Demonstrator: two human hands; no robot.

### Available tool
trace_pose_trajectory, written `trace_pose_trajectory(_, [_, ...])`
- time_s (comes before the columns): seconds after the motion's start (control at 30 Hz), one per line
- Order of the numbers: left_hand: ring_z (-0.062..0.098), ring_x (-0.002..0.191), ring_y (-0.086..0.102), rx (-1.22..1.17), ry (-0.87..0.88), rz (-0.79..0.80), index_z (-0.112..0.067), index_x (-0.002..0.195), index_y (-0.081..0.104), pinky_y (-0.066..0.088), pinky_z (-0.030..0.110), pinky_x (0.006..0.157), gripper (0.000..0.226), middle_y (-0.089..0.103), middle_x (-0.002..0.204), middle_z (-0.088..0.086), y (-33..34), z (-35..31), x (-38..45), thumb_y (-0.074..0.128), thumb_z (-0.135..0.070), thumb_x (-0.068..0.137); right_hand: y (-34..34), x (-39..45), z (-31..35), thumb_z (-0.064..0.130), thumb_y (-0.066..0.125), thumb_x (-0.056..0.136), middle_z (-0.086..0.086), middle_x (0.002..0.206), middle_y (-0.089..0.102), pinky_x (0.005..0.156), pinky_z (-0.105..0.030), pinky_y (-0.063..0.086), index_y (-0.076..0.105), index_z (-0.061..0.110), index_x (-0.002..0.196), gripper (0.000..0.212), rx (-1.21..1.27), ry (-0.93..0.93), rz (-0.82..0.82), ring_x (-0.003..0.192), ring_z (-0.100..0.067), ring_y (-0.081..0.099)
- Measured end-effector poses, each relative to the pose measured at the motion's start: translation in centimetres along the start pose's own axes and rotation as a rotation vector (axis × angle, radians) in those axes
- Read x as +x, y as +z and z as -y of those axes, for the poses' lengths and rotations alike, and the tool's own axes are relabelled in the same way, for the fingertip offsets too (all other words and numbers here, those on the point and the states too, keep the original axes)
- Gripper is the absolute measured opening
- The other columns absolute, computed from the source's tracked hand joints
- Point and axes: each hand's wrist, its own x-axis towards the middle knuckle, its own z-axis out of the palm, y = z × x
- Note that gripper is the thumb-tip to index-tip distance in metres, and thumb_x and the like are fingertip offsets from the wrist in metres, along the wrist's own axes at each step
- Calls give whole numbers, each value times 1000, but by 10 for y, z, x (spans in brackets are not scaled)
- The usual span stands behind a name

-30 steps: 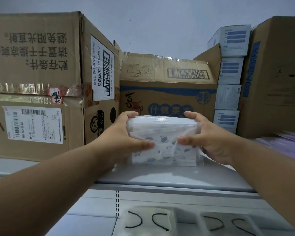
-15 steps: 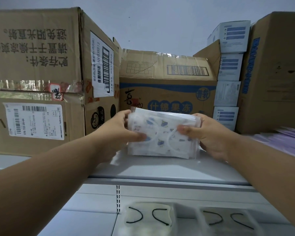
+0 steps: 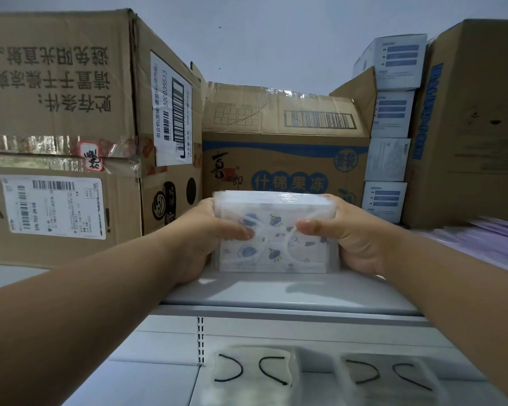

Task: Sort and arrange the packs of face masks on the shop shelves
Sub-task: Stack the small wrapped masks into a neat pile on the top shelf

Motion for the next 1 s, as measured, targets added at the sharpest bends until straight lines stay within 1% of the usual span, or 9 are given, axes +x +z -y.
trace_pose_trajectory(0.1, [41,105,70,13,12,-48,-5,132,54,53,60,95,77,71,116,22,3,2,1,79,7,60,1,-1,-1,16,82,70,-23,123,66,104,-58,46,62,6,129,63,37,12,-82,116,-38,64])
trace_pose_trajectory(0.27, [43,106,68,-3,5,-50,-9,134,52,52,61,95,82,70,118,23,4,2,3,78,7,58,9,0,1,9,73,74,-23,122,67,98,-56,51,62,6,128,55,119,23,-104,113,-38,65])
trace_pose_trajectory(0.37, [39,104,70,48,23,-58,-8,131,56,54,57,95,61,72,114,20,5,2,3,70,13,75,5,0,1,9,77,69,-23,122,67,100,-56,49,62,7,128,61,74,5,-102,115,-38,64])
trace_pose_trajectory(0.43, [36,102,72,87,20,-54,-8,127,59,55,54,94,50,74,112,18,3,1,1,67,12,82,1,-4,1,7,77,71,-22,122,67,102,-53,49,63,7,127,58,7,20,-79,116,-38,64])
trace_pose_trajectory(0.6, [33,101,73,179,49,-23,-12,121,62,56,50,92,45,75,110,16,0,-2,-1,69,10,82,-7,-9,5,5,73,72,-16,117,71,91,-37,57,64,10,124,53,-50,34,-63,109,-30,68])
trace_pose_trajectory(0.77, [28,102,73,256,81,-76,-20,127,51,57,50,92,62,72,114,12,-8,2,1,81,-2,77,-5,-6,5,3,76,69,-15,114,72,84,-34,59,62,8,124,57,-44,13,-112,108,-29,69])
trace_pose_trajectory(0.87, [28,108,70,273,91,-78,-18,136,47,56,51,95,80,70,120,11,-13,1,8,88,-10,68,-2,-3,6,-2,72,73,-18,117,70,90,-37,57,64,8,122,50,-37,-33,-93,111,-32,67])
trace_pose_trajectory(0.9, [27,109,69,294,97,-98,-20,138,45,56,50,95,86,69,121,10,-13,0,8,90,-14,65,0,-2,7,-4,70,75,-18,120,69,94,-38,56,63,8,124,51,-32,-42,-74,113,-32,66])
trace_pose_trajectory(1.0, [25,109,69,412,73,-149,-29,136,46,56,48,95,99,71,119,3,-15,7,11,94,-42,51,3,-2,4,-7,67,78,-20,125,66,99,-44,52,61,8,130,54,8,16,28,116,-34,64])
